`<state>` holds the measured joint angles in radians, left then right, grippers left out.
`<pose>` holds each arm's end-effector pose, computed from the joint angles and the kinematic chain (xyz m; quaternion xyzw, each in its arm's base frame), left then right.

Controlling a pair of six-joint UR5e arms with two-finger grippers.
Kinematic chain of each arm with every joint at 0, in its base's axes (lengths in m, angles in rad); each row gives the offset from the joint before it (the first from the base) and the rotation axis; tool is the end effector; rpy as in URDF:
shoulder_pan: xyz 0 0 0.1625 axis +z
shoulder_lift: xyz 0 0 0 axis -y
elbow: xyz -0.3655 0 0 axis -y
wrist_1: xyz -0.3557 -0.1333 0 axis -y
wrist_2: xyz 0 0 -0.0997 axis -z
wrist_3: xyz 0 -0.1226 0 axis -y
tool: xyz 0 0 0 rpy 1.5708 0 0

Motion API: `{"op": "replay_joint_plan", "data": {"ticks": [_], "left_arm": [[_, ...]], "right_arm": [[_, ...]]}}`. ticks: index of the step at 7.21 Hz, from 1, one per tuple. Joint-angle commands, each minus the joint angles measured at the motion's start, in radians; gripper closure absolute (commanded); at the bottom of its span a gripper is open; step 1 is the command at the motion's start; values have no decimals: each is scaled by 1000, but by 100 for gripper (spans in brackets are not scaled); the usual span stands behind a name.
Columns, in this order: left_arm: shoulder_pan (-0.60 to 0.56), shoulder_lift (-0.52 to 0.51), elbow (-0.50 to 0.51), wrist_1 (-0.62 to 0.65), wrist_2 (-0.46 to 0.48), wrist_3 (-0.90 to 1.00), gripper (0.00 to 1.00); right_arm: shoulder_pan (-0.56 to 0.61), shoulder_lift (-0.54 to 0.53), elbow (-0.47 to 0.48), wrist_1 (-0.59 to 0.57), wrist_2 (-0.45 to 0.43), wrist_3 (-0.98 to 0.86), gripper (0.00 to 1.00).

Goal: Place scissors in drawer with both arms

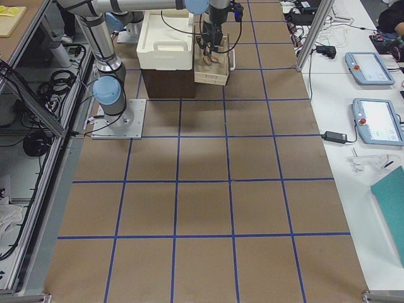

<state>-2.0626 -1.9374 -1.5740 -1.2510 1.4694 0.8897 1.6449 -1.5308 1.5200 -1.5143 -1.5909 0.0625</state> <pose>-0.3911 -0.4214 0.2483 -0.6351 -0.7703 -0.0145 0.0546 0.1649 -0.4533 0.4045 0.0060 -0.9997 -0.0221 0.0116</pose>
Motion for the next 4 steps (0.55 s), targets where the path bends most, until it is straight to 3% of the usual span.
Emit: {"op": "replay_joint_plan", "data": {"ticks": [1,2,4], "left_arm": [[-13,-5,0,1,3,-3,46],[-13,-3,0,1,3,-3,37],[-13,3,-1,-2,2,-2,34]], "right_arm": [[1,0,0,-7,2,2,0],[1,0,0,-7,2,2,0],[1,-2,-1,-9,0,2,0]]}}
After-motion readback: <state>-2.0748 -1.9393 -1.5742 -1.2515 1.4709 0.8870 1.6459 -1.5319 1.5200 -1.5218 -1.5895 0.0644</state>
